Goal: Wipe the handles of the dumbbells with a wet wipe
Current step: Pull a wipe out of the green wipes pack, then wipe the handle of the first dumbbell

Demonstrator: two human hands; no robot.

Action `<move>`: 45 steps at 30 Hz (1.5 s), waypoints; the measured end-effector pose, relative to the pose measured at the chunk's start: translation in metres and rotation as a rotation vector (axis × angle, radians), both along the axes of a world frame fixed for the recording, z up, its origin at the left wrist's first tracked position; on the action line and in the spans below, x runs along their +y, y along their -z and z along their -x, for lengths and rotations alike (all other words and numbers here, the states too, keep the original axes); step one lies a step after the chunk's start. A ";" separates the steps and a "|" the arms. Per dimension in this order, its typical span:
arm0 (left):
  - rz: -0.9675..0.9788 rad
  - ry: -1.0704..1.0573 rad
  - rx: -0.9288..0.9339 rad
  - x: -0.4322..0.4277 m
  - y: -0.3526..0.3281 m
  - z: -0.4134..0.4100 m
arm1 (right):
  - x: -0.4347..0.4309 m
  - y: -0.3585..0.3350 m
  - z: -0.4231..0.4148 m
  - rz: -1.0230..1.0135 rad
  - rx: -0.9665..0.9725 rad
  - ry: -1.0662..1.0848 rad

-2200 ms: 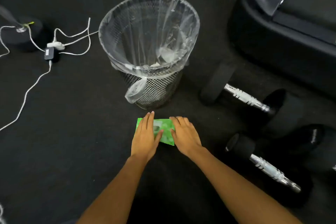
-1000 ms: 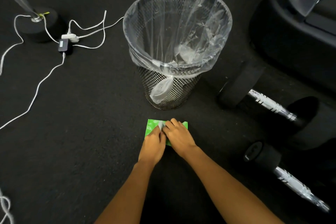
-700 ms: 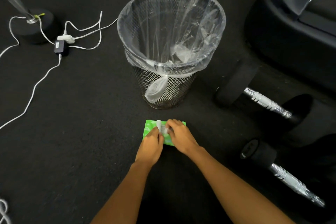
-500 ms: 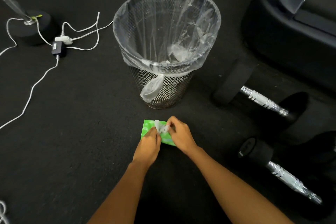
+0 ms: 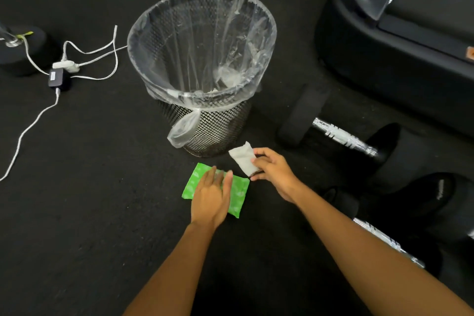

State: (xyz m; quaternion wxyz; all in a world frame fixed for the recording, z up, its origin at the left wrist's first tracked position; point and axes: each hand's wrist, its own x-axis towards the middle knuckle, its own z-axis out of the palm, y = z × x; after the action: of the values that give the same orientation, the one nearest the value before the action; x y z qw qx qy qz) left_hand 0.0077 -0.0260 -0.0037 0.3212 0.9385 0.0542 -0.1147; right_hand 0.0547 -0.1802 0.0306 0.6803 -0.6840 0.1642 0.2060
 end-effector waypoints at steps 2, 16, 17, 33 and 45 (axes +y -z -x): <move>0.304 -0.116 -0.063 -0.018 -0.022 -0.015 | -0.015 -0.010 -0.002 -0.011 0.002 -0.001; 0.626 0.290 0.160 -0.094 -0.108 -0.129 | -0.094 -0.056 -0.001 -0.076 -0.231 0.279; 0.592 0.334 0.146 -0.099 -0.114 -0.136 | -0.098 -0.057 -0.002 -0.077 -0.258 0.315; 0.148 0.581 -0.544 -0.163 -0.108 -0.166 | -0.136 -0.040 -0.035 0.550 -0.349 0.422; -0.048 0.643 -0.601 -0.169 -0.065 -0.167 | -0.142 -0.008 -0.036 1.274 -0.336 0.148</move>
State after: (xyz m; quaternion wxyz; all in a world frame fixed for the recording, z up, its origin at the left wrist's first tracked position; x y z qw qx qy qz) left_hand 0.1750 -0.1950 0.0618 0.2489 0.9064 -0.3339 0.0706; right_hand 0.0910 -0.3220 0.0382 0.1714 -0.9623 0.1920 -0.0883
